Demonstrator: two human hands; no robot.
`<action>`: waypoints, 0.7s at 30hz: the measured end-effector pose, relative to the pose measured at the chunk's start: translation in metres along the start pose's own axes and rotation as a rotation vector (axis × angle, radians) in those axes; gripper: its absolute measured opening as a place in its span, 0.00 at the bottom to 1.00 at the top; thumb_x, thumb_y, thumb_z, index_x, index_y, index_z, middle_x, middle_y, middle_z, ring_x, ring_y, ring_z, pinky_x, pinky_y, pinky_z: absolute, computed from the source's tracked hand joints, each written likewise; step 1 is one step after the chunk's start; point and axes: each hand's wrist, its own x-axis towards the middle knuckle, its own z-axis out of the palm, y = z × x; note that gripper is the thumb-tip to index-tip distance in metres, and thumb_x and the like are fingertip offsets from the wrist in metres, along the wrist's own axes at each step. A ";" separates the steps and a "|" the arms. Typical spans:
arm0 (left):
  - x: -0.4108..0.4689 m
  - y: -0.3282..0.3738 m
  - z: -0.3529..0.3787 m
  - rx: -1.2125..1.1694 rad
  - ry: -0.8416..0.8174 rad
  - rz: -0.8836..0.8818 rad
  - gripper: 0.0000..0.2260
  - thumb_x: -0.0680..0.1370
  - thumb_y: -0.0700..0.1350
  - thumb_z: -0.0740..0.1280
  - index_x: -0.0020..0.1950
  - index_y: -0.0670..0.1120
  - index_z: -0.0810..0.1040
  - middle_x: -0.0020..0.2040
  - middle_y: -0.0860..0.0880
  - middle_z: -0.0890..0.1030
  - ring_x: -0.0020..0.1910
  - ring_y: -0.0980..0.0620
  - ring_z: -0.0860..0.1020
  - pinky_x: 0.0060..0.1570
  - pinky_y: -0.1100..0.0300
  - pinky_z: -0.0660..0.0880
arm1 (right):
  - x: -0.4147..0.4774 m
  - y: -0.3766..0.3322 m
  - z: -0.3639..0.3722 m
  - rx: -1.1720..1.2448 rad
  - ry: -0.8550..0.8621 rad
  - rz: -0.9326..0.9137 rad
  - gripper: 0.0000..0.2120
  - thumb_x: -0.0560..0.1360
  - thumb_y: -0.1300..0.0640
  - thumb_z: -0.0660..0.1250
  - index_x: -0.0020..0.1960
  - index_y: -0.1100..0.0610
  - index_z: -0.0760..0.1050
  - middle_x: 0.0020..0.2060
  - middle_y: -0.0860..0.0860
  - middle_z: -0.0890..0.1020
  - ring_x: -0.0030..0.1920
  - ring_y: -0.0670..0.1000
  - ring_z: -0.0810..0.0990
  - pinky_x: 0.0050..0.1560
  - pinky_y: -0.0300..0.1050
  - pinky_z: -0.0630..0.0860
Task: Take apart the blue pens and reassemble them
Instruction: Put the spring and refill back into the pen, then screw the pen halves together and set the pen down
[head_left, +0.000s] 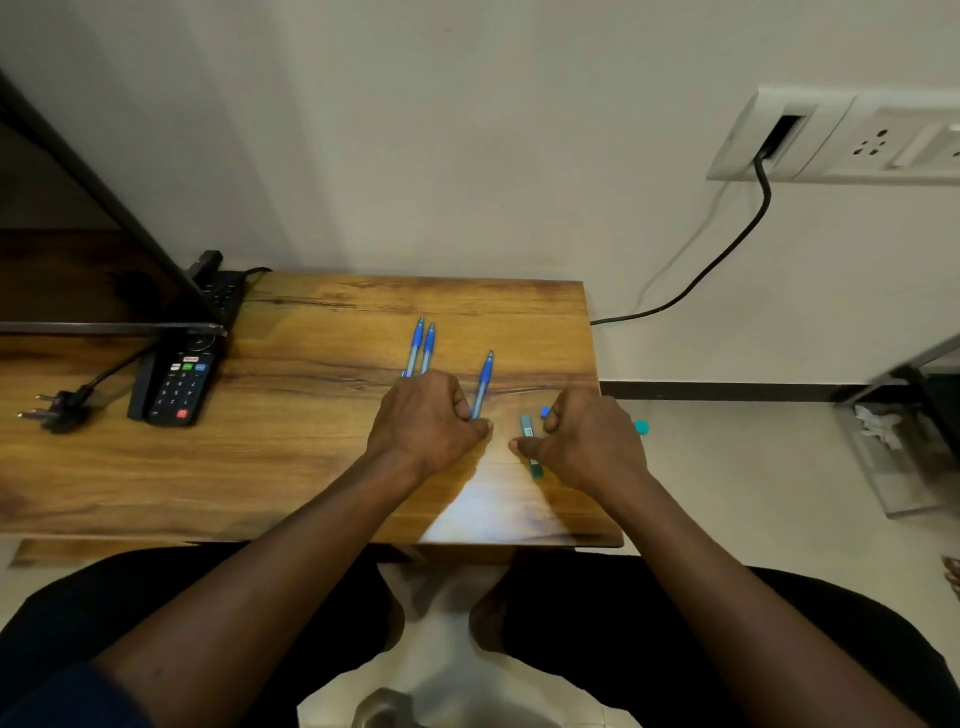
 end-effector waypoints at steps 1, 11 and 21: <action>0.001 0.004 -0.001 0.021 0.031 0.023 0.12 0.73 0.55 0.79 0.41 0.52 0.79 0.35 0.54 0.83 0.40 0.54 0.82 0.42 0.54 0.79 | -0.002 0.002 -0.001 0.010 0.003 -0.005 0.24 0.66 0.37 0.79 0.49 0.52 0.76 0.46 0.49 0.80 0.48 0.51 0.80 0.49 0.51 0.81; 0.010 0.050 0.013 -0.050 -0.008 0.320 0.06 0.77 0.42 0.74 0.52 0.52 0.85 0.41 0.58 0.83 0.42 0.59 0.81 0.40 0.65 0.72 | -0.016 0.023 -0.001 0.075 0.086 -0.093 0.08 0.73 0.49 0.74 0.49 0.51 0.81 0.46 0.49 0.82 0.49 0.53 0.81 0.50 0.52 0.81; 0.009 0.055 0.032 0.159 -0.055 0.495 0.10 0.79 0.39 0.72 0.59 0.47 0.87 0.57 0.47 0.86 0.56 0.48 0.84 0.56 0.56 0.79 | -0.005 0.048 -0.023 0.234 0.056 0.028 0.07 0.72 0.52 0.76 0.47 0.50 0.80 0.43 0.47 0.83 0.46 0.50 0.82 0.42 0.42 0.74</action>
